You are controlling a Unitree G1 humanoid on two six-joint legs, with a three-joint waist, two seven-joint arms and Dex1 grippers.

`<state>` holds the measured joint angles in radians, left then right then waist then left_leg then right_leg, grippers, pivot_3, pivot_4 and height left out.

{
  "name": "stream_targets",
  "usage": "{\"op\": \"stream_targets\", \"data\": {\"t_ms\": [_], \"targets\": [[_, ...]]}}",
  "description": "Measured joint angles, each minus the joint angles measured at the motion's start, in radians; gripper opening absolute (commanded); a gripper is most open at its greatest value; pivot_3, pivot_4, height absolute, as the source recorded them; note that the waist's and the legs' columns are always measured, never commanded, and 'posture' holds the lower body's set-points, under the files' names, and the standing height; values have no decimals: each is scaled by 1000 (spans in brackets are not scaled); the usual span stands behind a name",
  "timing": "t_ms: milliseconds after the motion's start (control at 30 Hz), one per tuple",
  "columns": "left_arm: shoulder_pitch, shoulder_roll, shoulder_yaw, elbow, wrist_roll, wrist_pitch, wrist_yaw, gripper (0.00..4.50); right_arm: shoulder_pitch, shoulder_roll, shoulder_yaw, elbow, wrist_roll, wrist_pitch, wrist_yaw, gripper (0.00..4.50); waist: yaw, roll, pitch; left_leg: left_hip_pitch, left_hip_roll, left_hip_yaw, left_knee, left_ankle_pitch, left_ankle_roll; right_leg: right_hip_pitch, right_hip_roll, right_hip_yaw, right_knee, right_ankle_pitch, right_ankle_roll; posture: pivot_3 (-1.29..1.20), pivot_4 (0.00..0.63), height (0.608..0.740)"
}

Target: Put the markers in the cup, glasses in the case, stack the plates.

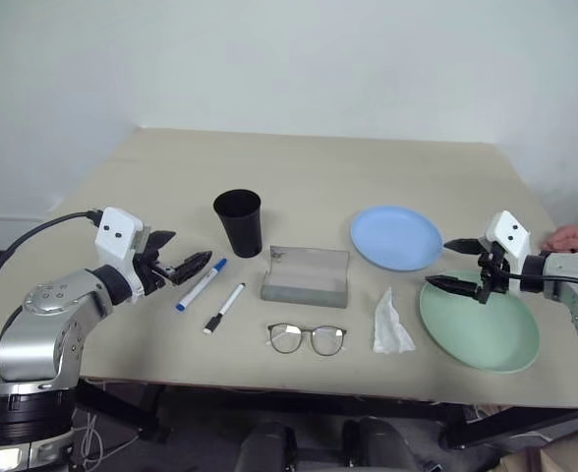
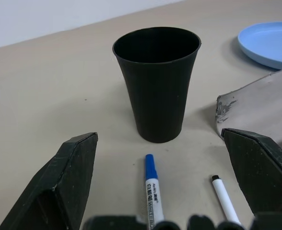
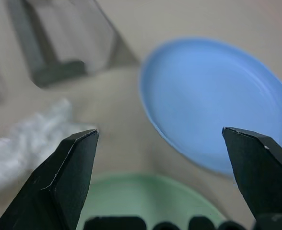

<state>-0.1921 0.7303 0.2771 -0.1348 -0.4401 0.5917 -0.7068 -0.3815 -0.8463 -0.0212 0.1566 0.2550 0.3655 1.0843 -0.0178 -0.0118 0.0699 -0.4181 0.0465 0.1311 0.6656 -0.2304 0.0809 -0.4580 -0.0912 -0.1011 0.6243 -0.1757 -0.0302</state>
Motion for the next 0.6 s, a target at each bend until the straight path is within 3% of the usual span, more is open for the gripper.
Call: {"op": "stream_targets", "data": {"t_ms": [367, 600], "targets": [[14, -43, -31, 10, 10, -20, 7, 4392, -1, -109, -64, 353, -51, -72, -13, 4500, -1, 0, 0, 0, 0, 0, 1, 0, 0, 2, 1, 1, 0, 1, 1, 0, 0, 727], [-4, -43, -37, 25, 14, -29, 1, 4392, -2, -114, -77, 506, -71, -103, -14, 4500, -5, 1, 0, 5, 1, 0, 3, 0, 0, 5, 3, 1, 0, 1, 2, 0, 0, 727]]}}
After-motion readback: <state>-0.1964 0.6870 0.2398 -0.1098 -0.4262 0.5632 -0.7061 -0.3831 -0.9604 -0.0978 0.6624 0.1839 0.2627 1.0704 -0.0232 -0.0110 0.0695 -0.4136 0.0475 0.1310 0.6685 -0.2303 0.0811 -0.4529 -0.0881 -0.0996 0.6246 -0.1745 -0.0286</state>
